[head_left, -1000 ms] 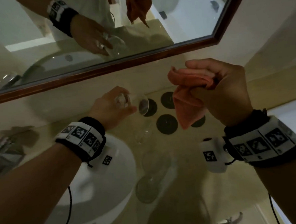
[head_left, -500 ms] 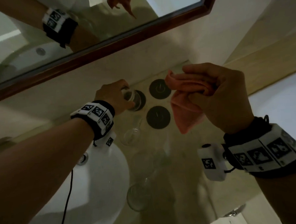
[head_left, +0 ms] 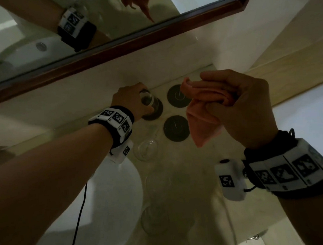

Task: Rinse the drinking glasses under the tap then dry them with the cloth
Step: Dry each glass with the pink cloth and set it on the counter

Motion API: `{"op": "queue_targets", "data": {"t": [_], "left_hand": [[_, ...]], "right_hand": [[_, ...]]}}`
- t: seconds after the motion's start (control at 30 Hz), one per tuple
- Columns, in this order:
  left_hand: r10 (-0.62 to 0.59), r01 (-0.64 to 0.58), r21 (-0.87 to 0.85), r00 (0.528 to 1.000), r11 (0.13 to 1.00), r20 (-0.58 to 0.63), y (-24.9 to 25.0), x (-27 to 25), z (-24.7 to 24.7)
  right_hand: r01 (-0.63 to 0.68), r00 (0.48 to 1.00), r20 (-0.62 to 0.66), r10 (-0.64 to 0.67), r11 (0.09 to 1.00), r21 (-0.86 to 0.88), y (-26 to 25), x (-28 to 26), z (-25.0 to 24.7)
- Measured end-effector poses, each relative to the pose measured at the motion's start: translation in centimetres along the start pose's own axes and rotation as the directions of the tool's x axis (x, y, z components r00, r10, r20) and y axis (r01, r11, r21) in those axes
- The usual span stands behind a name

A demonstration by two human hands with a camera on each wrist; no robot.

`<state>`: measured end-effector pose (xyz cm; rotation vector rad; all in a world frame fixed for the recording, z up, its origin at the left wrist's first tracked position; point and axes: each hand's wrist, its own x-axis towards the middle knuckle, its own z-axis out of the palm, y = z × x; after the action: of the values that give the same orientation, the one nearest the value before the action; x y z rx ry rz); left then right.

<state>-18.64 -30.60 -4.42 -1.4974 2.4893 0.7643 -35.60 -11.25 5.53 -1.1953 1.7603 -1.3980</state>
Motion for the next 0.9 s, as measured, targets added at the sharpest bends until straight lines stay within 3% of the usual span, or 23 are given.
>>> {"op": "queue_targets", "data": {"t": [0.2,0.5,0.67,0.9], "left_hand": [[0.021,-0.023,0.054,0.999,0.998,0.032,0.3,0.0,0.6],[-0.058,0.058,-0.016,0.998,0.998,-0.01,0.1,-1.8,-1.0],[-0.096,0.088,-0.1,0.993,0.991,-0.074,-0.7,-5.9,-2.9],[-0.043,0.042,-0.136,0.999,0.99,-0.009,-2.7,-14.3,-3.8]], "right_hand": [[0.001,1.0,0.02,0.0,1.0,-0.021,0.2,0.4,0.5],[0.024,0.998,0.064,-0.025,1.0,0.008,0.2,0.0,1.2],[0.024,0.992,0.12,-0.027,0.999,0.027,-0.3,-1.0,2.4],[0.031,0.981,0.194,-0.025,0.999,-0.025,-1.2,-4.5,4.5]]}}
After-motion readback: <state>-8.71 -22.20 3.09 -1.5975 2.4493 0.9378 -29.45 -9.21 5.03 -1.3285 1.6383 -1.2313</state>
